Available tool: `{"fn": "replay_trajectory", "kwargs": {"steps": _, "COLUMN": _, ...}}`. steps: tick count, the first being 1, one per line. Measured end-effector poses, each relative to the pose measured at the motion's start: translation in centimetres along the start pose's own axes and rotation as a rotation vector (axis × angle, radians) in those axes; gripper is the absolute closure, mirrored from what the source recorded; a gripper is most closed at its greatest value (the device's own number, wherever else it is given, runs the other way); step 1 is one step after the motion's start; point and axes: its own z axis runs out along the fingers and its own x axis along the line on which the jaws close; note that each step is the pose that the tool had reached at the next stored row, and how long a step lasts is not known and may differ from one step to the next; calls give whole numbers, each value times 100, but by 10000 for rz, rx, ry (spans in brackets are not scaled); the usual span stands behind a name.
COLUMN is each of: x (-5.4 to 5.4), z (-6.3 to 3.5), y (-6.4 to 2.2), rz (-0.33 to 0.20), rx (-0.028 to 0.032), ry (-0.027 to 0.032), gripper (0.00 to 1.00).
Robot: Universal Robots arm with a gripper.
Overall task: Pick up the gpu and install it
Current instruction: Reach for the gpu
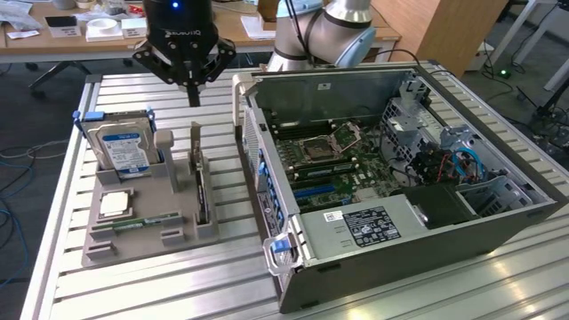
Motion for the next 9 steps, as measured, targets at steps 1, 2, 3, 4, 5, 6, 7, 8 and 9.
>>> {"fn": "replay_trajectory", "kwargs": {"steps": 1, "x": 34, "z": 4, "y": 1, "rz": 0, "rx": 6, "ry": -1, "gripper": 89}}
{"fn": "replay_trajectory", "kwargs": {"steps": 2, "x": 65, "z": 8, "y": 1, "rz": 0, "rx": 11, "ry": -2, "gripper": 89}}
{"fn": "replay_trajectory", "kwargs": {"steps": 3, "x": 90, "z": 10, "y": 1, "rz": 1, "rx": 15, "ry": -1, "gripper": 89}}
{"fn": "replay_trajectory", "kwargs": {"steps": 4, "x": 103, "z": 13, "y": 0, "rz": 1, "rx": 18, "ry": -4, "gripper": 89}}
{"fn": "replay_trajectory", "kwargs": {"steps": 5, "x": 103, "z": 13, "y": 0, "rz": 1, "rx": 21, "ry": -4, "gripper": 89}}
{"fn": "replay_trajectory", "kwargs": {"steps": 6, "x": 103, "z": 13, "y": 0, "rz": 0, "rx": 21, "ry": -3, "gripper": 89}}
{"fn": "replay_trajectory", "kwargs": {"steps": 7, "x": 103, "z": 12, "y": 0, "rz": 0, "rx": 22, "ry": -3, "gripper": 89}}
{"fn": "replay_trajectory", "kwargs": {"steps": 8, "x": 103, "z": 12, "y": 0, "rz": 0, "rx": 22, "ry": -3, "gripper": 89}}
{"fn": "replay_trajectory", "kwargs": {"steps": 9, "x": 103, "z": 12, "y": -1, "rz": 0, "rx": 25, "ry": -3, "gripper": 89}}
